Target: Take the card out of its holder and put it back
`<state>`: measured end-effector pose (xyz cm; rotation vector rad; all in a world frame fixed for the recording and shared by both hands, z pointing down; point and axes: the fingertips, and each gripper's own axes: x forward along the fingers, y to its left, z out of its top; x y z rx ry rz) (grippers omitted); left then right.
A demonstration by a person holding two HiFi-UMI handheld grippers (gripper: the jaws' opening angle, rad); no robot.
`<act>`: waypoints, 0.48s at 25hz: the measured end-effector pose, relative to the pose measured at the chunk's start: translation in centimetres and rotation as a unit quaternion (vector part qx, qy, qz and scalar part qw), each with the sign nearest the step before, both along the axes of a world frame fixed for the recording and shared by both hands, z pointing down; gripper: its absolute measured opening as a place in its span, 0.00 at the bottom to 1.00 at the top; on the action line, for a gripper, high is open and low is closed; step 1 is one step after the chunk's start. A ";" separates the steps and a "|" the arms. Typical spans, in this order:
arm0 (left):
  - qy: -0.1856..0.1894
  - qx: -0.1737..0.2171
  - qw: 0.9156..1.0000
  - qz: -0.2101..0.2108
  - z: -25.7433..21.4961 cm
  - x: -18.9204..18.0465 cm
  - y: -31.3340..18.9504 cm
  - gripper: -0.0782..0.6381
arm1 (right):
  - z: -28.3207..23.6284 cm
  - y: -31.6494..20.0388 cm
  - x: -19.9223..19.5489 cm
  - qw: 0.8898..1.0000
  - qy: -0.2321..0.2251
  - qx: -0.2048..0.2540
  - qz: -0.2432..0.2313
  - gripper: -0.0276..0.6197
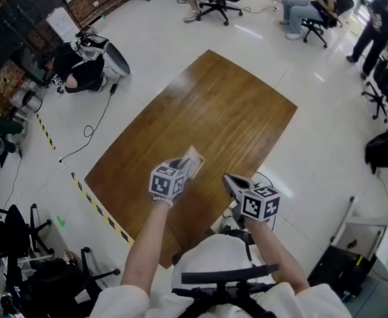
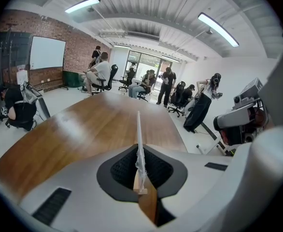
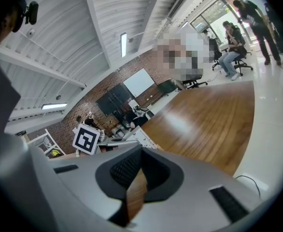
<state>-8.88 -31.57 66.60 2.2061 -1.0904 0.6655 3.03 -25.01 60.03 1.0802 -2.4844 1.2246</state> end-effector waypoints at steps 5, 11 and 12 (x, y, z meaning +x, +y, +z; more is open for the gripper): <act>-0.015 -0.001 1.000 0.015 0.8 0.1 0.1 0.13 | 0.4 -0.2 0.1 1.000 0.001 -0.004 0.003 0.04; -0.021 -0.012 0.999 0.024 2.0 0.4 0.3 0.13 | 0.5 -0.4 0.2 1.000 0.003 -0.006 0.006 0.04; -0.021 -0.013 0.999 0.024 2.1 0.4 0.3 0.13 | 0.6 -0.5 0.2 1.000 0.004 -0.007 0.006 0.04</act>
